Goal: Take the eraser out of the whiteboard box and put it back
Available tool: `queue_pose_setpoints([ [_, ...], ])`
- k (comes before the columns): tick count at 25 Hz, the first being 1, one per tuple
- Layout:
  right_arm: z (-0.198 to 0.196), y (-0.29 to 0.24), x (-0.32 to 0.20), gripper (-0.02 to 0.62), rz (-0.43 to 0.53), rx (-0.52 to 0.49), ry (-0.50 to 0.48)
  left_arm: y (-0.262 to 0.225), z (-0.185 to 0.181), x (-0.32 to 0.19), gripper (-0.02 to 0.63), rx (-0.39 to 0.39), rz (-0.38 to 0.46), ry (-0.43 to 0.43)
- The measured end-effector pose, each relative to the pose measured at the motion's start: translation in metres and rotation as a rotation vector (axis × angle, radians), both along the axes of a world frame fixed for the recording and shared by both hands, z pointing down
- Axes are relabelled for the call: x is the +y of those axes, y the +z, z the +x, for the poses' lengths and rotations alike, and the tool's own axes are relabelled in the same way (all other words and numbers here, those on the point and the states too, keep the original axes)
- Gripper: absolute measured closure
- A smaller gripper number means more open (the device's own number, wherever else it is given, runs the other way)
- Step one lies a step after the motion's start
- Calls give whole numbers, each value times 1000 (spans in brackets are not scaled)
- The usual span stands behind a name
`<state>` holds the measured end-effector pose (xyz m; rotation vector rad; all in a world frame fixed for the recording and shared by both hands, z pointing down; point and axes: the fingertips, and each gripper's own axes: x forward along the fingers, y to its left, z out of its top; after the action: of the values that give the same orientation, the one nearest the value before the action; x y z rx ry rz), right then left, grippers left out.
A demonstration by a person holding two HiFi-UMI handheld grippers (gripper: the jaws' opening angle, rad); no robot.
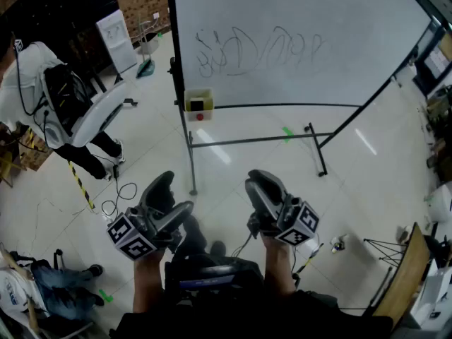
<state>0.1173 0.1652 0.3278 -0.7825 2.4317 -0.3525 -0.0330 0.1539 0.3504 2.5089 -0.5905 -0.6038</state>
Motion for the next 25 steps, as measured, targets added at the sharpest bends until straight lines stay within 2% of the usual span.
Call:
queue_pose_setpoints([
  [2,-3,1,-18,503,-7,3,5,3,-2,-19,178,5,-27,7],
  [7,-16,6,-72,501,-39,35,16,0,-13,-75,178,31,4,24],
  [15,-43,10,-158,486,-82,69,39,5,-30,-158,178,35,-14,78],
  [25,-80,26,-215,454,-116,144,64,19,-63,-218,178,59,-56,108],
])
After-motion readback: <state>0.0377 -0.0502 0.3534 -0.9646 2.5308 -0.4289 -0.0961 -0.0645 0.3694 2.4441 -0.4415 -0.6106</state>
